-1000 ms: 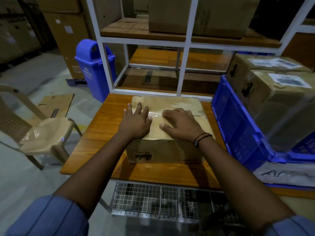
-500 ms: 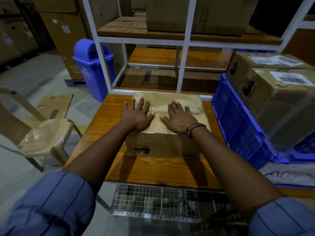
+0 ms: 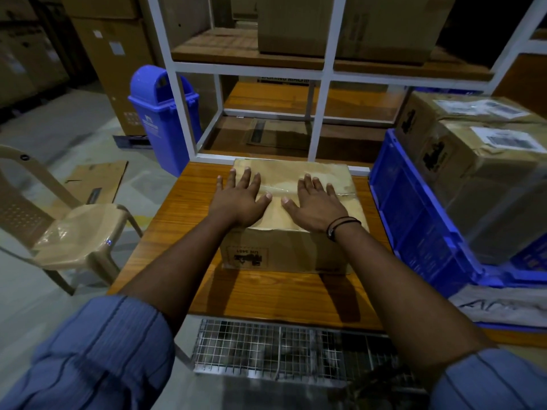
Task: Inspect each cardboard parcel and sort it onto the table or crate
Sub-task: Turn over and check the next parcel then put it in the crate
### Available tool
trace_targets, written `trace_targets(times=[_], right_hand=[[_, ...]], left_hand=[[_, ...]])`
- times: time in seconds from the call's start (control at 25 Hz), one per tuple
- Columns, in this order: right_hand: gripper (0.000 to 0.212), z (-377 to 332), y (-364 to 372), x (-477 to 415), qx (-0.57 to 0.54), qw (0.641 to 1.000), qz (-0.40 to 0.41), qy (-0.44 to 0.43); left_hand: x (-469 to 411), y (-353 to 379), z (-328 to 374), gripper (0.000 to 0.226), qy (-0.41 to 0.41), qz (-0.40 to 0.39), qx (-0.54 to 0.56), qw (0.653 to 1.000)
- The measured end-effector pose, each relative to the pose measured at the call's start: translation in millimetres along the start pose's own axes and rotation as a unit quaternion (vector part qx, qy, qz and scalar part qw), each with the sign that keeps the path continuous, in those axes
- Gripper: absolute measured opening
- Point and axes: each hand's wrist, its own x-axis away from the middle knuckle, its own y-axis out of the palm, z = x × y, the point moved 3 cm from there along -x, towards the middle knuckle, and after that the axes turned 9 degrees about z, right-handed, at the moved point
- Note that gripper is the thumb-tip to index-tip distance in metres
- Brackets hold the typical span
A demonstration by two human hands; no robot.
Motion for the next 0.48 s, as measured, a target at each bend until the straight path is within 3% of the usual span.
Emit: trace_targets(times=[0.2, 0.36, 0.48], right_hand=[[0.083, 0.0, -0.3, 4.7, -0.011, 0.999, 0.041, 0.003], [0.085, 1.3, -0.1, 1.3, -0.001, 1.000, -0.009, -0.008], [0.084, 2.5, 0.1, 1.6, -0.007, 1.000, -0.001, -0.013]], left_hand=[[-1.2, 2.1, -0.2, 0.077, 0.000, 0.006, -0.003, 1.000], [-2.7, 3.7, -2.2, 0.078, 0.000, 0.002, -0.005, 1.000], [-3.0, 3.0, -2.2, 0.078, -0.004, 0.001, -0.005, 1.000]])
